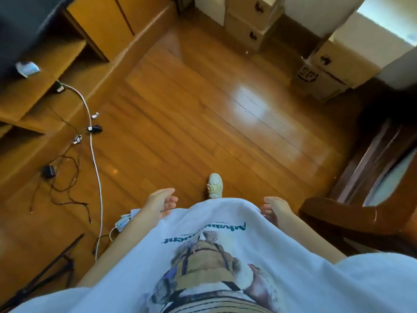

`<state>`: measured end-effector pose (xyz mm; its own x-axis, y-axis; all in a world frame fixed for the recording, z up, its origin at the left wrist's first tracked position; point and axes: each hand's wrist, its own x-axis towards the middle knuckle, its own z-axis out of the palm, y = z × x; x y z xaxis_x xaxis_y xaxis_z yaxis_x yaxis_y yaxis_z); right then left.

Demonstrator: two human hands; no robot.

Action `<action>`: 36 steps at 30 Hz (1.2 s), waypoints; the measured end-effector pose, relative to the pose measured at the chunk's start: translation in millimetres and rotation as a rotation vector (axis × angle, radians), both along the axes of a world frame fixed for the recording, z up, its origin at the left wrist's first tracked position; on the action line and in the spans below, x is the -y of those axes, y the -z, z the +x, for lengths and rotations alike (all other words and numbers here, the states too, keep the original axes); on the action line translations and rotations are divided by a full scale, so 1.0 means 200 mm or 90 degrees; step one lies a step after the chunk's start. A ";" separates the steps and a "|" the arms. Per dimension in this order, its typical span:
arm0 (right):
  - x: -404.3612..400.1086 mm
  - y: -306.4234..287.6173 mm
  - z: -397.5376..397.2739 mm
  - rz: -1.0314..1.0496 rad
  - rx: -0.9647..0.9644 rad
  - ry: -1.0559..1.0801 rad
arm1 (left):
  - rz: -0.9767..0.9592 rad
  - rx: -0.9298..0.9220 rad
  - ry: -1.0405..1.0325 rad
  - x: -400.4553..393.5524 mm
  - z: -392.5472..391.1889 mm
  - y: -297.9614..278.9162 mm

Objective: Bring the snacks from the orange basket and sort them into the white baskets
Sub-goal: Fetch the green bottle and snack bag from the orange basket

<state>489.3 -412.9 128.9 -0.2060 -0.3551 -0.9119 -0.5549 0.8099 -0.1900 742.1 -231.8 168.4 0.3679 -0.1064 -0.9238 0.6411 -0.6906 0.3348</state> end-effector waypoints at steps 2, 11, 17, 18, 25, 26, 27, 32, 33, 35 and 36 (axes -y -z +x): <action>0.18 -0.03 0.20 -0.025 0.040 -0.073 | 0.002 0.011 -0.058 0.05 0.12 0.00; 0.60 -0.12 1.08 -0.043 0.164 -0.287 | 0.097 -0.039 -0.265 -0.02 0.55 0.08; 0.80 -0.11 1.53 -0.048 0.143 -0.331 | 0.097 -0.093 -0.337 0.05 1.02 0.14; 0.83 -0.12 1.59 -0.046 0.127 -0.330 | 0.097 -0.100 -0.330 0.09 1.12 0.13; 1.01 -0.16 1.96 -0.042 0.100 -0.270 | 0.045 -0.005 -0.235 0.51 1.81 0.07; 1.03 -0.16 2.00 -0.043 0.093 -0.260 | 0.032 0.005 -0.231 0.57 1.89 0.07; 1.05 -0.16 2.04 -0.045 0.086 -0.249 | 0.020 0.013 -0.231 0.64 1.97 0.05; 1.19 -0.14 2.28 -0.036 0.051 -0.203 | -0.032 0.013 -0.182 0.95 2.22 0.05; 1.22 -0.13 2.34 -0.030 0.048 -0.197 | -0.039 0.000 -0.173 1.00 2.26 0.06; 1.30 -0.11 2.48 -0.017 0.037 -0.203 | -0.037 -0.026 -0.159 1.10 2.34 0.06; 1.34 -0.10 2.56 -0.012 0.030 -0.217 | -0.033 -0.034 -0.159 1.15 2.40 0.07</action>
